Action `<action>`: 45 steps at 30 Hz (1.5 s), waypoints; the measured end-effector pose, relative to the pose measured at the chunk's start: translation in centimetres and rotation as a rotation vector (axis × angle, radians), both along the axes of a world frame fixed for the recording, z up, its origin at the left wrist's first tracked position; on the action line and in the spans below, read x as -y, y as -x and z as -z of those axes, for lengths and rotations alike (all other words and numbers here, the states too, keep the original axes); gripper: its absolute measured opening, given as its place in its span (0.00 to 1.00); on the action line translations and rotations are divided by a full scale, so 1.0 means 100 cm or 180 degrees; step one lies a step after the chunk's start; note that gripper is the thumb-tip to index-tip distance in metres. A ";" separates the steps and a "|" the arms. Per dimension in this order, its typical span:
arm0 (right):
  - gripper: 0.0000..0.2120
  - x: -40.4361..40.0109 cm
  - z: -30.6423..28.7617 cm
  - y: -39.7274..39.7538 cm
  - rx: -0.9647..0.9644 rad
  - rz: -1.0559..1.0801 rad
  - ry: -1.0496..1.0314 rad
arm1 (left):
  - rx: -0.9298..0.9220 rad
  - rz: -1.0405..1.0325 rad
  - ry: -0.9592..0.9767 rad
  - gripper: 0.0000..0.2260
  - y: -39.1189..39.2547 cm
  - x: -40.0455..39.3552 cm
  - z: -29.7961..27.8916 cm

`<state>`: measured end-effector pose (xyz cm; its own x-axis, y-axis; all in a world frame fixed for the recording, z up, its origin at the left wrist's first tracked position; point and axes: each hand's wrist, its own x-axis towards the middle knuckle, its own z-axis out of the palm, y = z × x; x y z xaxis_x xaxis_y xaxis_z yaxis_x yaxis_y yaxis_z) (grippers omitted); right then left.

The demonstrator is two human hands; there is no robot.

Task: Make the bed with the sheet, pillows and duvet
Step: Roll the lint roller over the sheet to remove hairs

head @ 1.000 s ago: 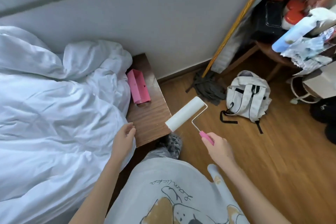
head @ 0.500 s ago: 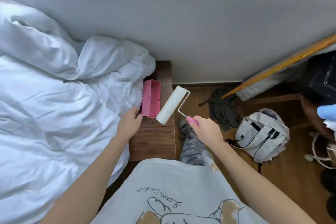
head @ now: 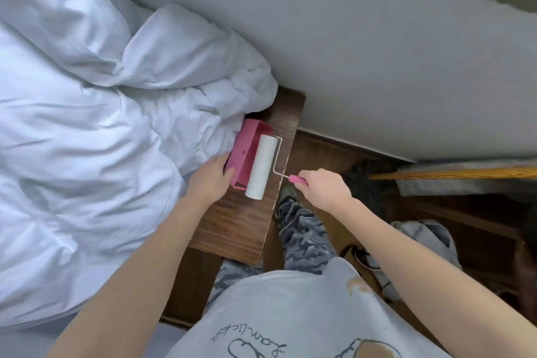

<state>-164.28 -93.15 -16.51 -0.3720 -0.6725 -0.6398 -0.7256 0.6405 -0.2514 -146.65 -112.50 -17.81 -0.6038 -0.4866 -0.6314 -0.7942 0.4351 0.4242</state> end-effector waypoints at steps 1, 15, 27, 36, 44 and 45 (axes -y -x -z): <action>0.19 0.003 0.002 0.002 -0.0018 -0.0079 -0.0007 | 0.0038 0.0011 -0.0033 0.23 -0.001 0.001 0.004; 0.17 0.036 0.050 -0.013 0.0712 0.0938 0.0040 | -0.0098 -0.0039 -0.0208 0.26 0.003 -0.018 0.043; 0.18 0.021 0.073 -0.044 0.1056 0.3120 0.0589 | -0.0372 0.0761 0.0324 0.24 0.086 -0.030 0.044; 0.12 0.127 0.097 -0.008 0.2364 0.3743 0.0420 | -0.0127 0.1094 0.0869 0.26 0.145 0.019 0.047; 0.17 0.146 0.117 0.000 0.1746 0.2622 -0.0367 | -0.0085 0.1257 0.0754 0.26 0.141 0.039 0.049; 0.19 0.142 0.112 -0.001 0.1710 0.2514 -0.0426 | -0.0094 0.1275 0.0797 0.26 0.138 0.037 0.048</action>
<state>-164.20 -107.38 -27.67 -0.3213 -0.2628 -0.9098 0.1177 0.9422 -0.3137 -160.44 -116.21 -22.61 -0.7909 -0.3467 -0.5043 -0.5321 0.7965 0.2870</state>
